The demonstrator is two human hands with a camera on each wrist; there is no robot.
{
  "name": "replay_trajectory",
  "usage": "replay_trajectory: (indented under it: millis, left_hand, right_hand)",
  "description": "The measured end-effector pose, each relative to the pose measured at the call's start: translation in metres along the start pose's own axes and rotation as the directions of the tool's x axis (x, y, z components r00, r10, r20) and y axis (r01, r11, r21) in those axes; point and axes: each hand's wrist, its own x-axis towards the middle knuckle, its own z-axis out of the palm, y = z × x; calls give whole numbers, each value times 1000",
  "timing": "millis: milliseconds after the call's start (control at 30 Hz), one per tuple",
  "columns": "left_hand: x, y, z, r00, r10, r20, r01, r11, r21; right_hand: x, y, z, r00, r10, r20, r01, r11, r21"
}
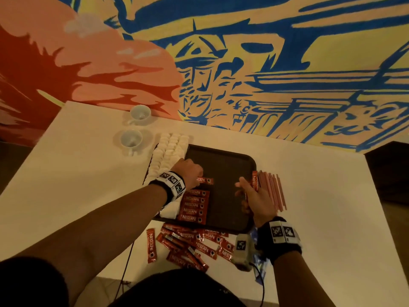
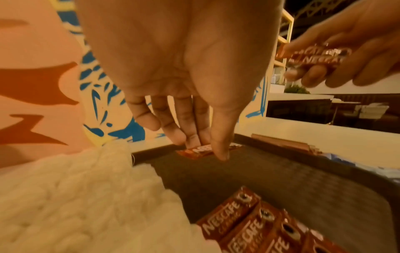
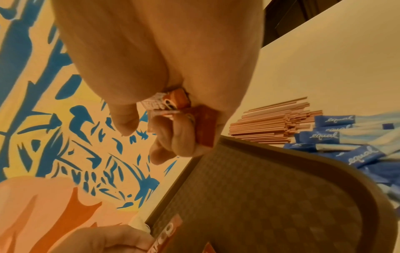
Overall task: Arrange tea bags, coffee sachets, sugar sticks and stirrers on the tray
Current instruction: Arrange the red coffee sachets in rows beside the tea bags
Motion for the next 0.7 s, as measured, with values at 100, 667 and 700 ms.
replay_trajectory:
  millis: [100, 667, 700]
  left_hand:
    - [14, 0, 20, 998, -13, 57, 9, 997, 71]
    - [35, -1, 48, 996, 5, 87, -17, 990, 139]
    - [36, -1, 49, 997, 6, 80, -17, 989, 144]
  right_hand:
    - [0, 4, -6, 999, 40, -15, -40, 999, 2]
    - [-2, 5, -4, 998, 61, 10, -61, 998, 0]
    - [-2, 5, -4, 998, 68, 15, -68, 998, -13]
